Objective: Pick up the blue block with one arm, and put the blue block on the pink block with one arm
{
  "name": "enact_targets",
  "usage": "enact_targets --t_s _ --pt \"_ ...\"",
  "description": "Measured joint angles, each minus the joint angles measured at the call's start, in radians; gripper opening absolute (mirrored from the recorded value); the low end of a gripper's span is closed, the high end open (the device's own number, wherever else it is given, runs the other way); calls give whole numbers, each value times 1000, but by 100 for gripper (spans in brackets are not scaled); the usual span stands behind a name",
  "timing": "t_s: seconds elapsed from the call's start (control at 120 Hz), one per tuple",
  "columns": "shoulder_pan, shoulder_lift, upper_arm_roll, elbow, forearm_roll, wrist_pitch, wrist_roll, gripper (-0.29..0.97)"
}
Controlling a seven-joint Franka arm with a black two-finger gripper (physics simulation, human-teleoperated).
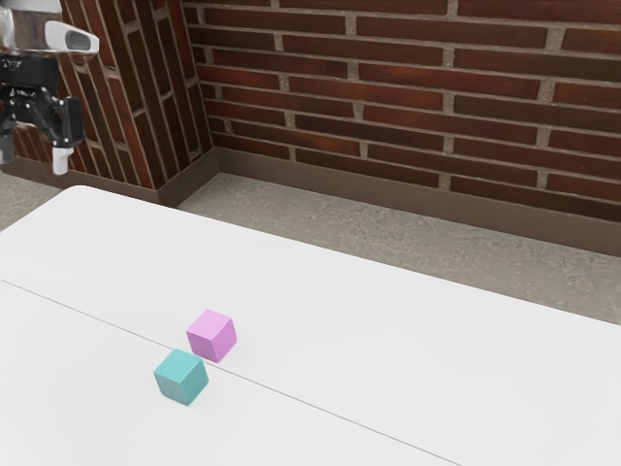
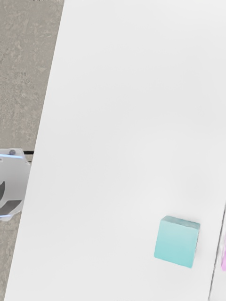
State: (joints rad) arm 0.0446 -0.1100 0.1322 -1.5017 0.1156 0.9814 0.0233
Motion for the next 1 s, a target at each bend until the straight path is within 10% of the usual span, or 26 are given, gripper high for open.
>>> enact_targets --t_s 0.25,0.4,1.0 --pt "-6 -133 -33 113 13 244 13 68" --pt "-8 -427 -47 -560 -28 449 9 68" --pt "-16 -140 -85 -1027 -162 1361 8 68"
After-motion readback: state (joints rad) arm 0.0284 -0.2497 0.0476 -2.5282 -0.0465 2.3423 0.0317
